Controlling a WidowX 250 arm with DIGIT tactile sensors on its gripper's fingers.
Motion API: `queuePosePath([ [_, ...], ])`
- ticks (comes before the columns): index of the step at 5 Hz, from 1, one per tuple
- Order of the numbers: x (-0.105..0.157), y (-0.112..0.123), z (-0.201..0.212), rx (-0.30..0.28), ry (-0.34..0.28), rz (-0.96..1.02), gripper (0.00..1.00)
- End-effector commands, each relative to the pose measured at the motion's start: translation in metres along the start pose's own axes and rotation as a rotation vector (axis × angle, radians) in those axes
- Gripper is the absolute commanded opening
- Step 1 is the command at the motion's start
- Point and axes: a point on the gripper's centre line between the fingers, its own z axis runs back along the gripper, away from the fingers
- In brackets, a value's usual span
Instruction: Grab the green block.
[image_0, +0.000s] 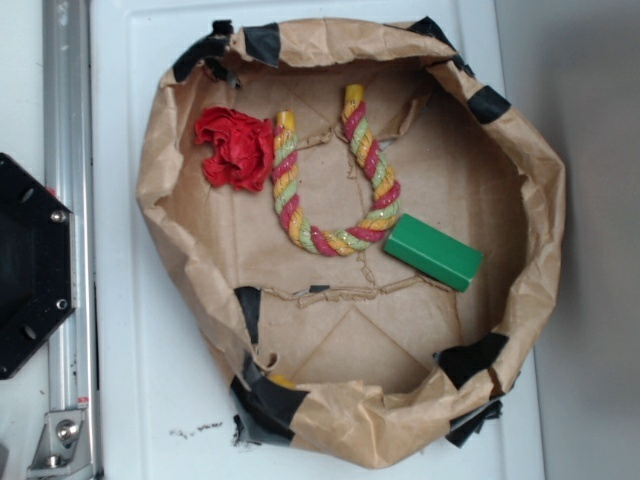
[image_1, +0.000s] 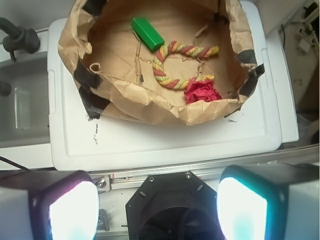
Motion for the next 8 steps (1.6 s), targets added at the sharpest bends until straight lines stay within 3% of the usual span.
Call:
queuePosePath([
  [1, 0.084, 0.019, -0.047, 0.109, -0.169, -0.146, 1.0],
  [2, 0.104, 0.029, -0.086, 0.099, -0.175, -0.188, 1.0],
  [3, 0.135, 0.021, -0.123, 0.025, -0.214, -0.279, 1.0],
  [5, 0.166, 0.006, -0.18, -0.091, -0.235, -0.404, 1.0],
  [6, 0.173, 0.008, -0.208, -0.156, -0.179, -0.4, 1.0],
  [7, 0.184, 0.02, -0.218, -0.238, -0.171, -0.377, 1.0],
  [8, 0.186, 0.02, -0.228, -0.199, -0.132, -0.359, 0.0],
])
